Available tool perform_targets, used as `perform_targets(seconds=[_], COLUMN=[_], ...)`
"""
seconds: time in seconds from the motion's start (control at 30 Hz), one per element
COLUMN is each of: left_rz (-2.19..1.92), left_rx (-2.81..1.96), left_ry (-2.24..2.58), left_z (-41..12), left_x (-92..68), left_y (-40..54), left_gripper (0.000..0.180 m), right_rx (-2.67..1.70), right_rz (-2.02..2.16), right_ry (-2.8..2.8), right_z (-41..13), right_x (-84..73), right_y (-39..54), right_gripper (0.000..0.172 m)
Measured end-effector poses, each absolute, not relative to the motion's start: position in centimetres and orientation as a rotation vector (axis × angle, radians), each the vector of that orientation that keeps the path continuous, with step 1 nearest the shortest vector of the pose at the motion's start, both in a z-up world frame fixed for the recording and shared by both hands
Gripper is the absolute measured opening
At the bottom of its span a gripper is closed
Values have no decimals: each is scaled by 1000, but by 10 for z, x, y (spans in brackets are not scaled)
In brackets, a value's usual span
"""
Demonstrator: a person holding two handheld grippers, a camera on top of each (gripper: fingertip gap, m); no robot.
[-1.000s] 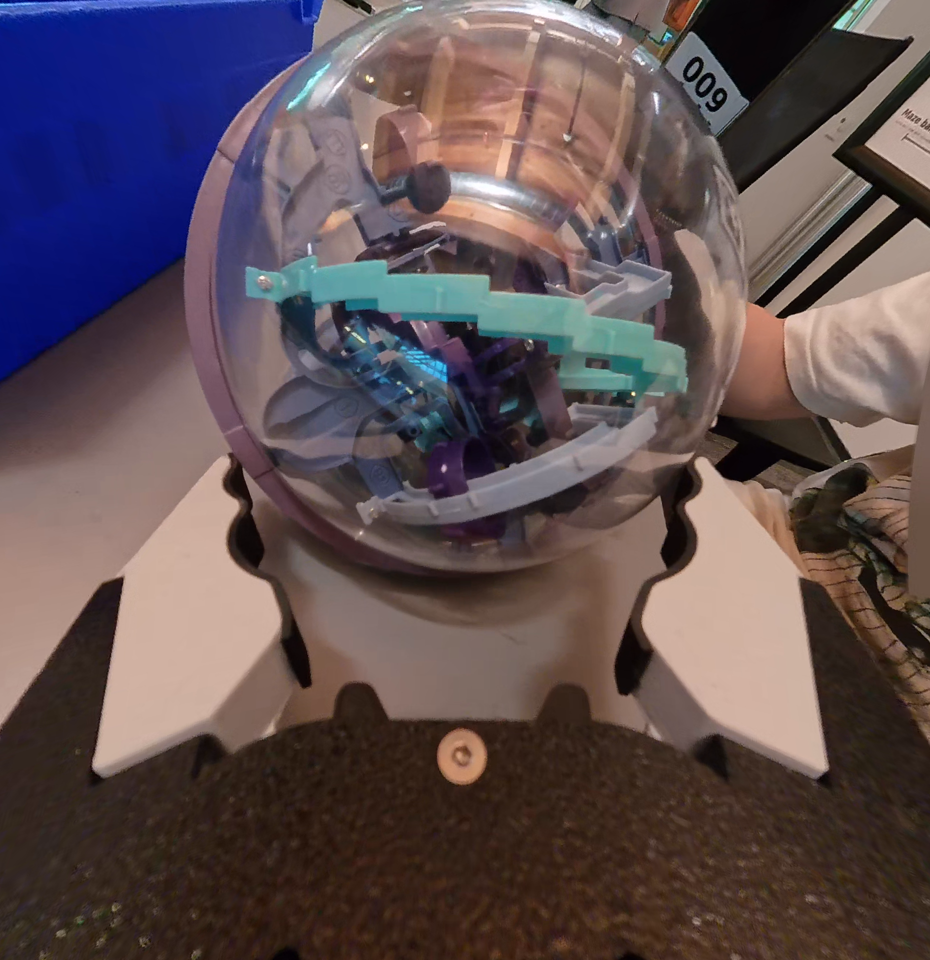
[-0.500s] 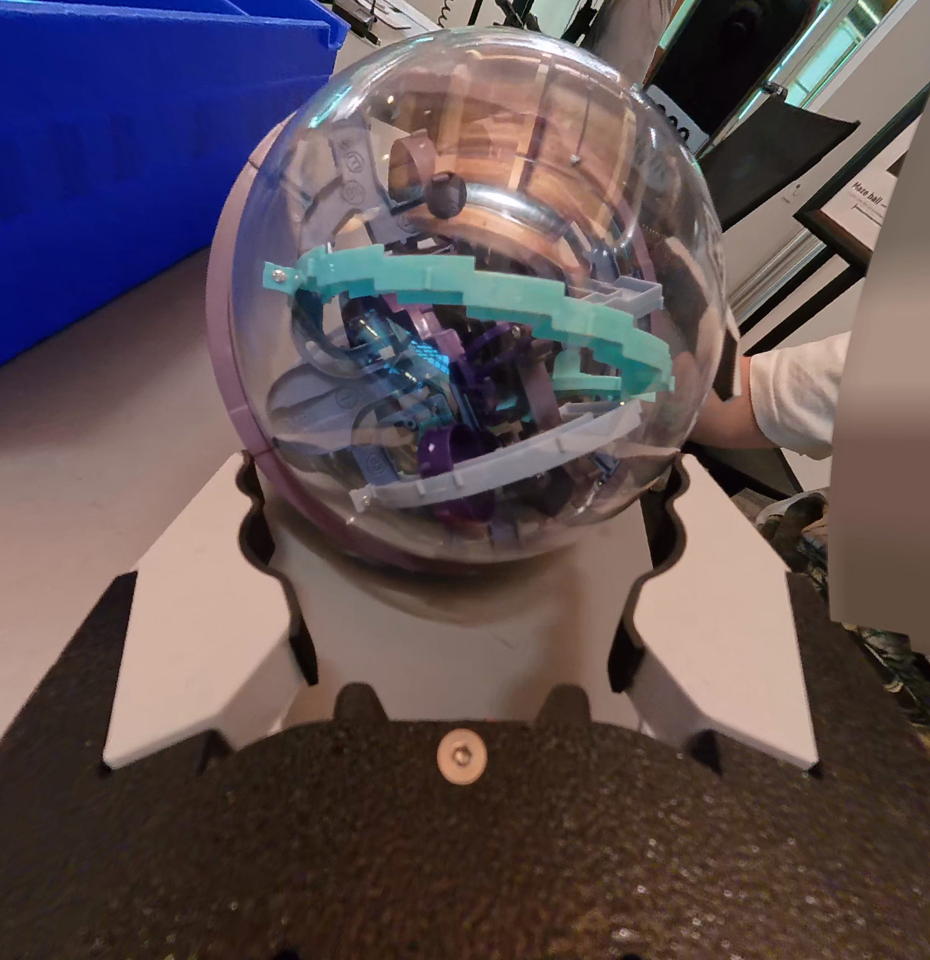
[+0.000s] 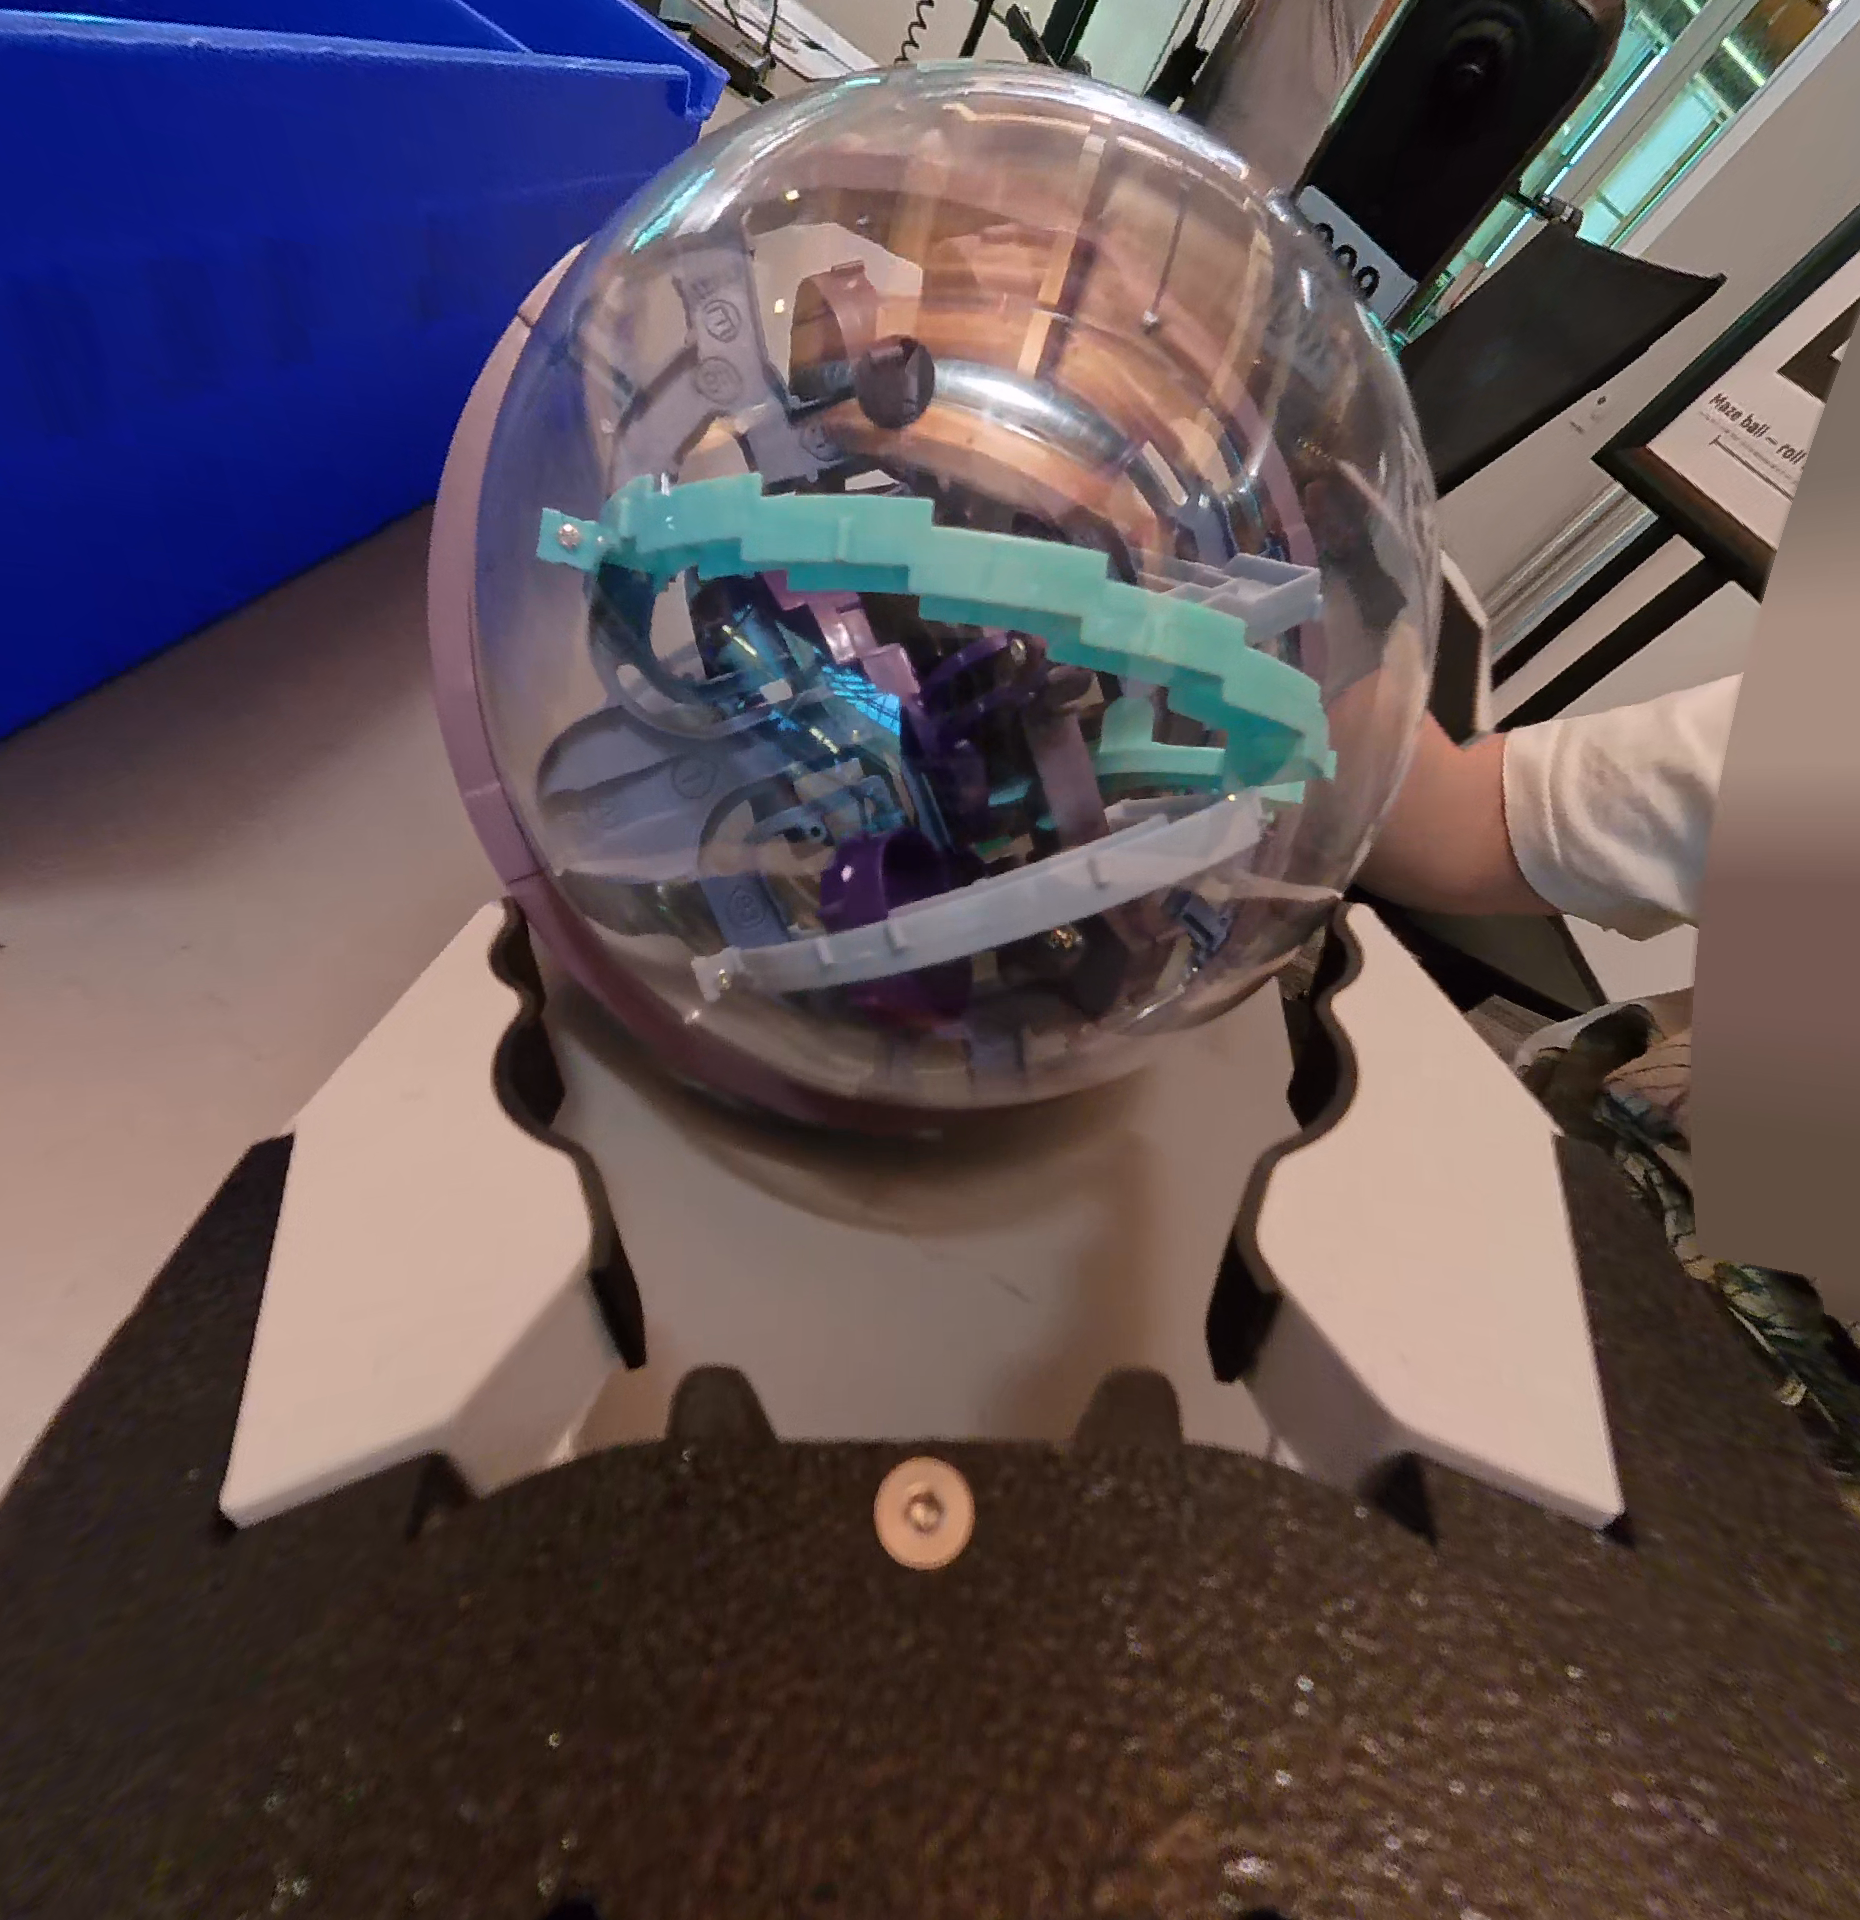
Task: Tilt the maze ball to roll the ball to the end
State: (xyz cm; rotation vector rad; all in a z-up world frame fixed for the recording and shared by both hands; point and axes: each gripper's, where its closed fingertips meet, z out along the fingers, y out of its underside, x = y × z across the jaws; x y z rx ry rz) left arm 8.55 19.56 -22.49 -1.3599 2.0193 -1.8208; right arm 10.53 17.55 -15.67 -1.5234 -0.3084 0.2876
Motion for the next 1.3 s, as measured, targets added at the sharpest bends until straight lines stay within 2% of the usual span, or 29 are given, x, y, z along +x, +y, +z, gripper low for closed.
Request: perform_targets(seconds=[0.07,0.13,1.3], left_rz=[-1810,-1797,-1592], left_rx=[-1348,-1333,-1227], left_ry=[2021,2017,2028], left_z=[-225,-224,-228], left_x=[85,85,57], left_y=[195,195,189], left_gripper=[140,141,144], right_rx=[-1568,-1603,-1614], right_rz=[233,177,-45], right_ry=[-328,-369,-692], right_z=[-165,-172,-179], right_x=[106,104,66], right_y=[178,180,172], right_gripper=[142,147,148])
